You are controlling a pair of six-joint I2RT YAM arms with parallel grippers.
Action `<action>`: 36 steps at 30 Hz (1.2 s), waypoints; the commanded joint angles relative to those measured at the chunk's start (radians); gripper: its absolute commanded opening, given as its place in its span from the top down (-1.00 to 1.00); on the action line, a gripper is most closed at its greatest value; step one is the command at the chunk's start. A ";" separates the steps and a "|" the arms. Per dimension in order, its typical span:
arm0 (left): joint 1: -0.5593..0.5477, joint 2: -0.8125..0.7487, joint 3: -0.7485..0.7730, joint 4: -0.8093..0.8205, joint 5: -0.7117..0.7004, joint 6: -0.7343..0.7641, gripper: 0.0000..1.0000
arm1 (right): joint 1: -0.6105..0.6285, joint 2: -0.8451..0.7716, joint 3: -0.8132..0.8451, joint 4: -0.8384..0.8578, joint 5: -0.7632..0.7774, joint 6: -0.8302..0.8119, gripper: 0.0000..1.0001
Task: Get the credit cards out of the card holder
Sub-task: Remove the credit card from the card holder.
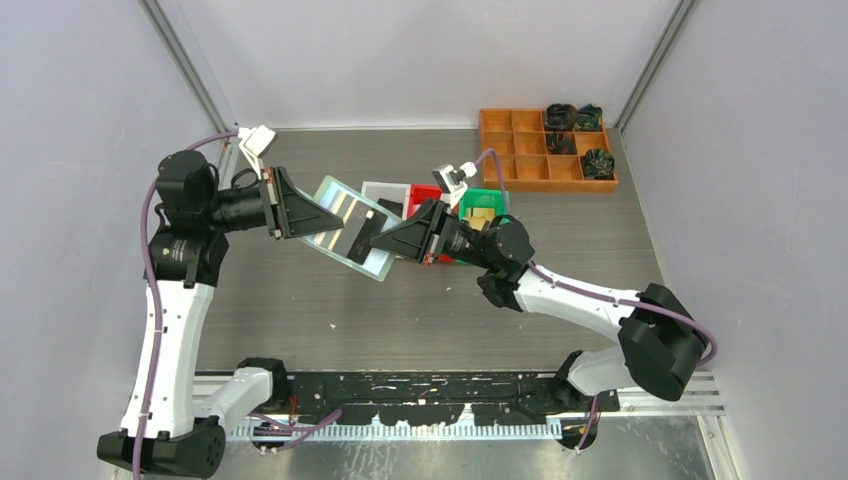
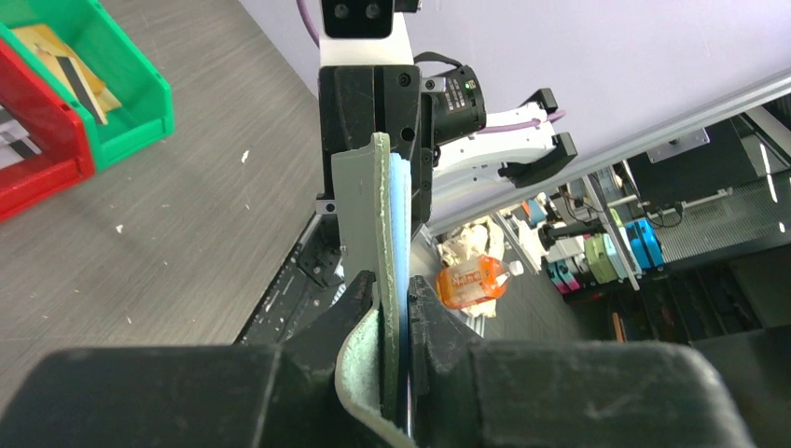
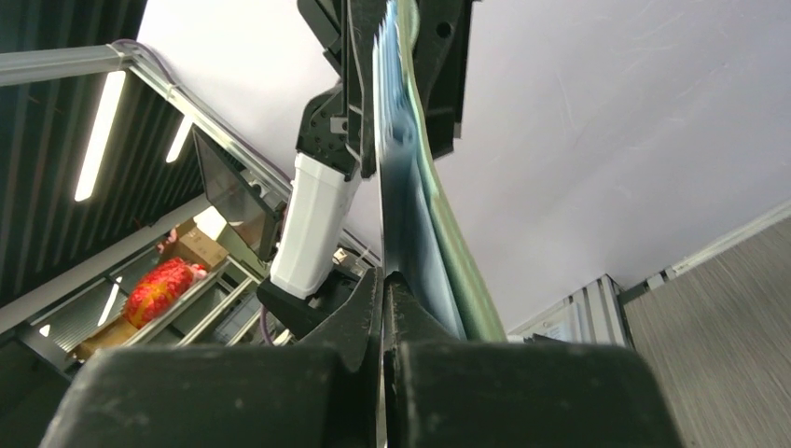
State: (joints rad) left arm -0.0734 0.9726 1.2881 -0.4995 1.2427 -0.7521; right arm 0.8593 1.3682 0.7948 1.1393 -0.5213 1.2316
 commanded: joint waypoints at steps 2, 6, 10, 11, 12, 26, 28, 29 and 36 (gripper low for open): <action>0.017 -0.017 0.062 0.056 0.045 -0.007 0.67 | -0.023 -0.051 -0.027 -0.022 -0.021 -0.027 0.99; 0.018 -0.020 0.058 0.056 0.042 -0.007 0.70 | -0.024 -0.041 -0.010 -0.021 -0.023 -0.017 0.98; 0.018 -0.026 0.059 0.052 0.020 0.006 0.95 | -0.013 -0.016 0.023 -0.007 -0.020 0.009 0.71; 0.018 -0.026 0.060 0.039 0.010 0.018 1.00 | -0.008 -0.007 0.038 0.001 -0.016 0.020 0.54; 0.018 -0.025 0.062 0.025 0.000 0.030 1.00 | -0.002 0.003 0.048 0.014 -0.011 0.027 0.45; 0.020 -0.016 0.088 -0.061 -0.013 0.126 1.00 | 0.004 0.054 0.086 0.104 0.000 0.089 0.77; 0.026 -0.007 0.112 -0.112 -0.028 0.186 1.00 | -0.010 0.039 0.071 0.091 -0.013 0.091 0.90; 0.031 -0.002 0.131 -0.163 -0.036 0.227 1.00 | -0.022 0.025 0.057 0.078 -0.021 0.093 0.94; 0.045 0.064 0.264 -0.507 -0.193 0.627 1.00 | -0.177 -0.165 -0.084 -0.213 -0.110 0.000 0.99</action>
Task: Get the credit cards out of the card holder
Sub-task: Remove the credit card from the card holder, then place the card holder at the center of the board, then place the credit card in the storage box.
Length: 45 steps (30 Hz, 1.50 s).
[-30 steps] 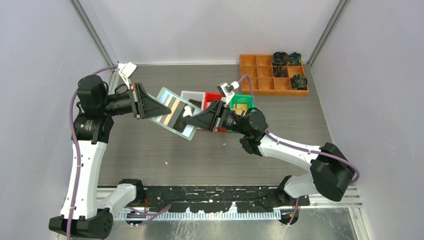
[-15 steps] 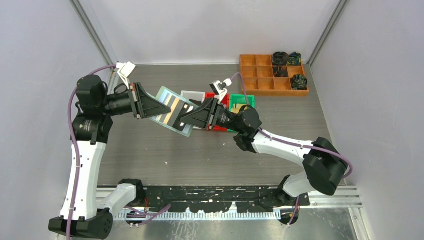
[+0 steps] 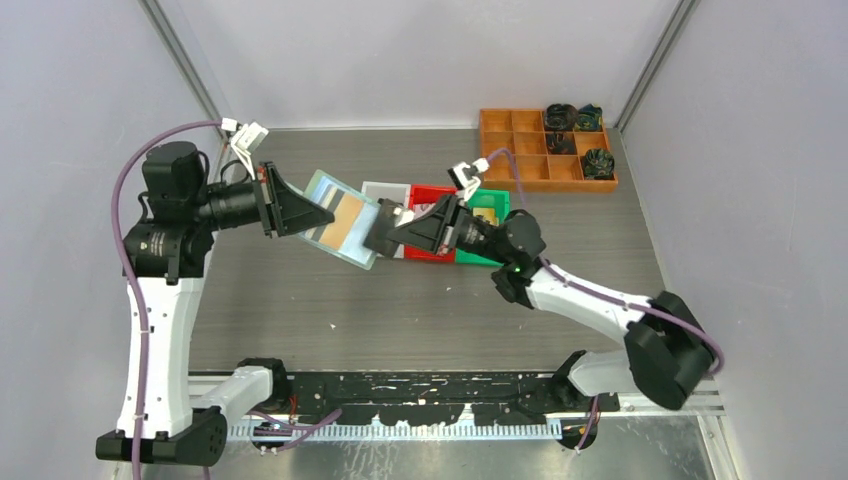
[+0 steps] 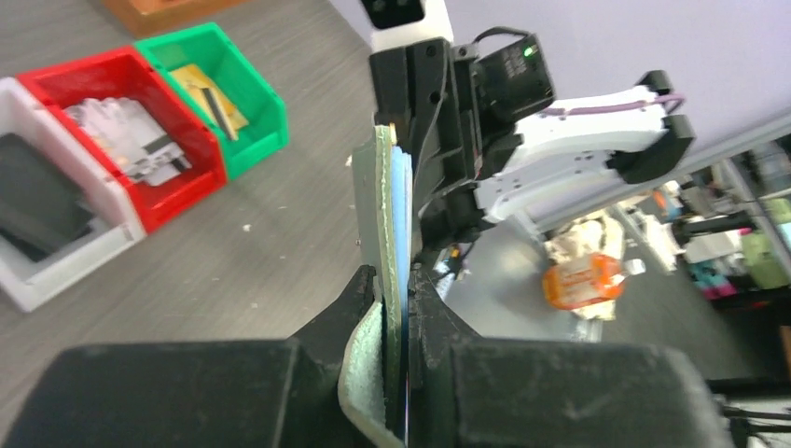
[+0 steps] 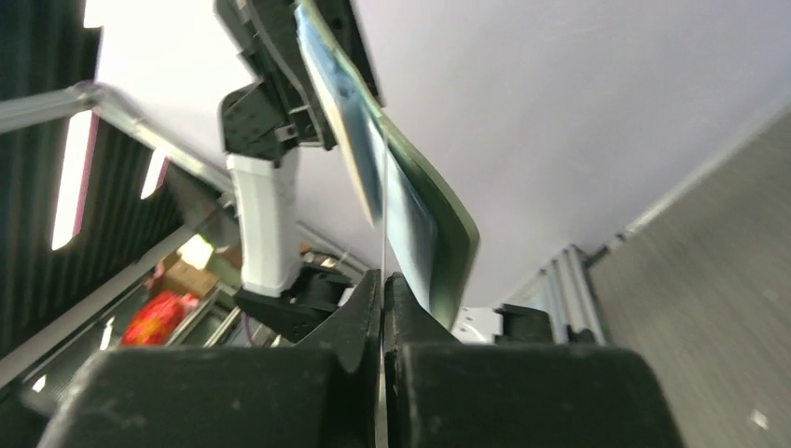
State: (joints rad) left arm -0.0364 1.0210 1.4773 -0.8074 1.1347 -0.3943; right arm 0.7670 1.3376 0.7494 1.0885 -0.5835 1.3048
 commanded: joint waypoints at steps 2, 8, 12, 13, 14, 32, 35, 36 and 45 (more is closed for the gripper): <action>0.008 0.022 0.065 -0.267 -0.146 0.377 1.00 | -0.131 -0.202 -0.014 -0.425 -0.055 -0.190 0.99; 0.005 0.036 -0.148 -0.362 -0.397 0.752 1.00 | -0.214 -0.118 0.218 -0.997 -0.011 -0.489 0.99; -0.006 0.056 -0.293 -0.314 -0.565 0.933 1.00 | -0.239 0.066 0.374 -1.111 -0.013 -0.569 0.98; -0.009 0.061 -0.344 -0.273 -0.604 0.972 1.00 | -0.239 0.112 0.410 -1.129 -0.015 -0.592 0.99; -0.012 0.065 -0.383 -0.238 -0.641 1.014 1.00 | -0.240 0.155 0.438 -1.136 -0.018 -0.606 0.99; -0.087 0.191 -0.856 0.519 -1.074 1.369 -0.14 | -0.213 0.784 1.050 -1.492 0.057 -0.776 0.99; -0.112 0.148 -0.860 0.441 -1.049 1.328 -0.19 | -0.206 0.832 1.109 -1.533 0.077 -0.789 0.99; -0.124 0.124 -0.867 0.414 -1.046 1.318 -0.20 | -0.204 0.844 1.125 -1.539 0.079 -0.789 0.99; -0.213 -0.086 -0.875 0.089 -0.961 1.178 -0.19 | -0.197 0.906 1.198 -1.555 0.106 -0.785 0.98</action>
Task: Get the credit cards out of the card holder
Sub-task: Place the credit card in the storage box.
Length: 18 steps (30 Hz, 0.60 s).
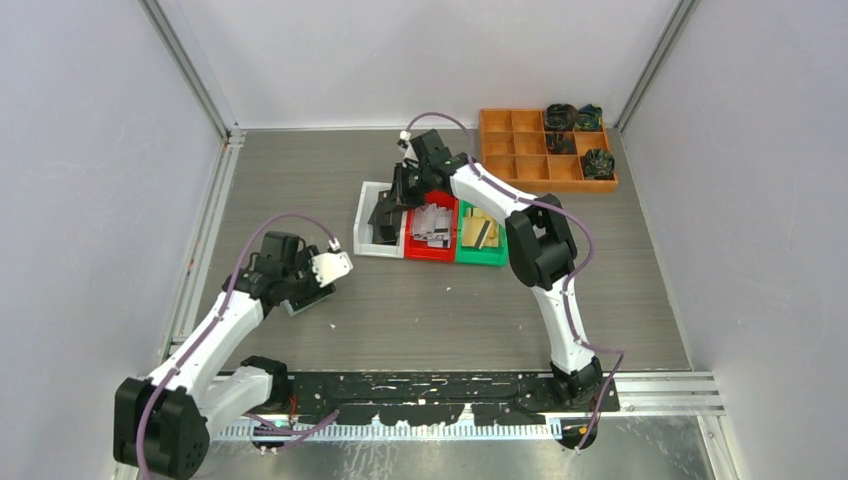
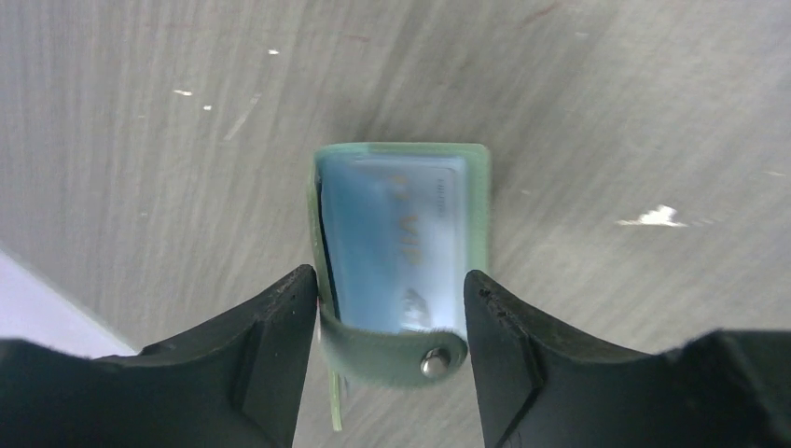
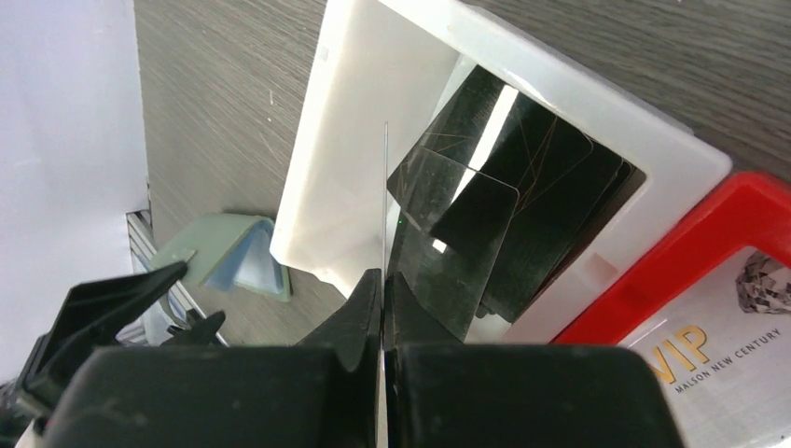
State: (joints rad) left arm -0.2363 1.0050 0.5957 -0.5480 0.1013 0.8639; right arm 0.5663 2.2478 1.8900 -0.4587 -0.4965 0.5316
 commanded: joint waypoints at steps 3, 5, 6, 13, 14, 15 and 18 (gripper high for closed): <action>-0.014 -0.088 -0.004 -0.242 0.125 -0.070 -0.17 | 0.004 0.000 0.070 -0.036 0.044 -0.025 0.94; -0.014 -0.074 -0.017 -0.258 0.145 -0.058 -0.16 | 0.004 -0.001 0.084 -0.066 0.068 -0.044 0.89; -0.015 -0.057 -0.021 -0.258 0.152 -0.054 -0.15 | 0.004 -0.005 0.088 -0.079 0.079 -0.053 0.87; -0.014 0.085 0.039 -0.236 0.164 -0.109 -0.13 | 0.003 -0.090 0.080 -0.125 0.161 -0.131 0.56; -0.014 0.094 0.050 -0.235 0.171 -0.122 -0.15 | 0.003 -0.109 0.067 -0.116 0.170 -0.136 0.46; -0.014 0.096 0.059 -0.237 0.180 -0.140 -0.18 | 0.004 -0.129 0.055 -0.108 0.175 -0.139 0.41; -0.014 0.098 0.088 -0.254 0.209 -0.171 -0.28 | 0.004 -0.153 0.052 -0.115 0.185 -0.144 0.34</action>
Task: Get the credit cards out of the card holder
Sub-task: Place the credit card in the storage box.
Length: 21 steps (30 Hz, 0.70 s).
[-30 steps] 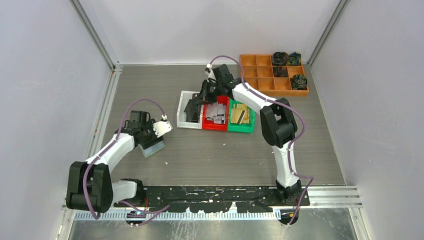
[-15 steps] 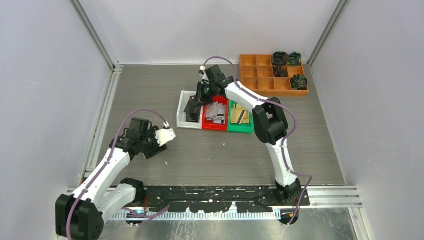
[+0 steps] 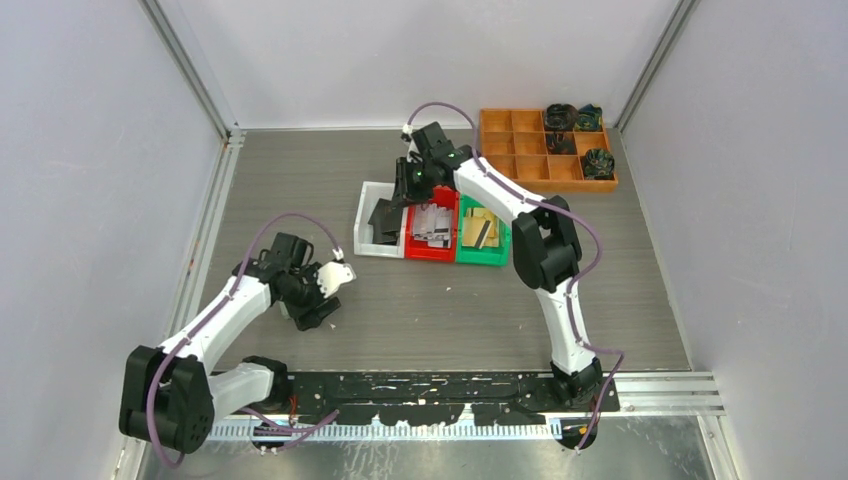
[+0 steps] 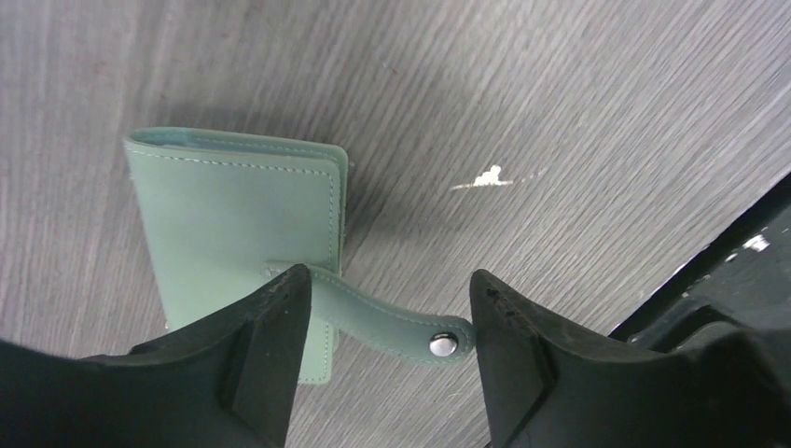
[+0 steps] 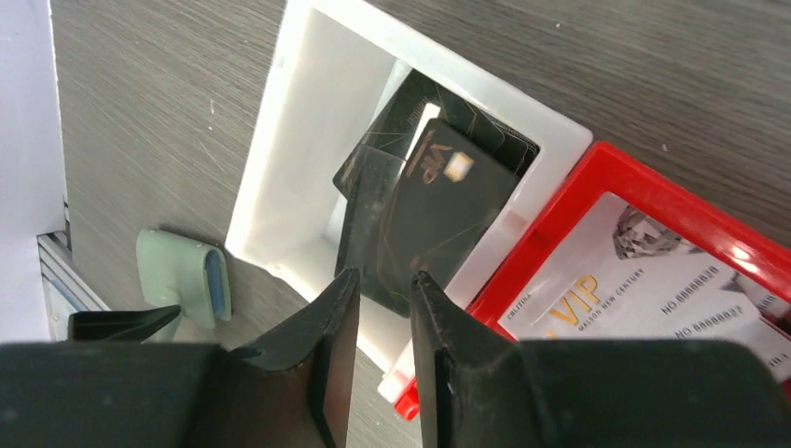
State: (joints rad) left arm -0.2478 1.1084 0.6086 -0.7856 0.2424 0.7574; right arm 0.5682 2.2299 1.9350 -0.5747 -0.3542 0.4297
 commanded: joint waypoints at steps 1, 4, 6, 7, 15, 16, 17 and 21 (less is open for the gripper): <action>-0.003 -0.006 0.085 -0.027 0.077 -0.076 -0.31 | 0.002 -0.143 0.007 -0.003 0.049 -0.044 0.34; -0.002 -0.015 0.115 -0.065 0.102 -0.101 -0.38 | 0.001 -0.169 0.002 -0.015 0.079 -0.055 0.34; -0.002 -0.026 0.134 -0.080 0.113 -0.119 -0.40 | 0.002 -0.190 -0.009 -0.015 0.090 -0.058 0.35; -0.001 -0.031 0.144 -0.091 0.118 -0.126 -0.40 | 0.002 -0.200 -0.015 -0.017 0.090 -0.056 0.35; 0.077 -0.072 0.314 -0.219 0.247 -0.178 -0.99 | -0.006 -0.496 -0.297 0.080 0.149 -0.061 -0.18; 0.103 -0.070 0.343 -0.239 0.276 -0.183 -0.99 | -0.009 -0.544 -0.354 0.098 0.173 -0.060 -0.30; 0.130 -0.068 0.373 -0.256 0.296 -0.190 -0.99 | -0.013 -0.600 -0.408 0.120 0.200 -0.056 -0.47; 0.270 -0.061 0.420 -0.205 0.322 -0.221 -0.99 | -0.058 -0.840 -0.721 0.243 0.346 -0.010 -0.99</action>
State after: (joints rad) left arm -0.0811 1.0615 0.9798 -0.9993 0.4877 0.5804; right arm 0.5529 1.6108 1.4170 -0.4763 -0.1699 0.3946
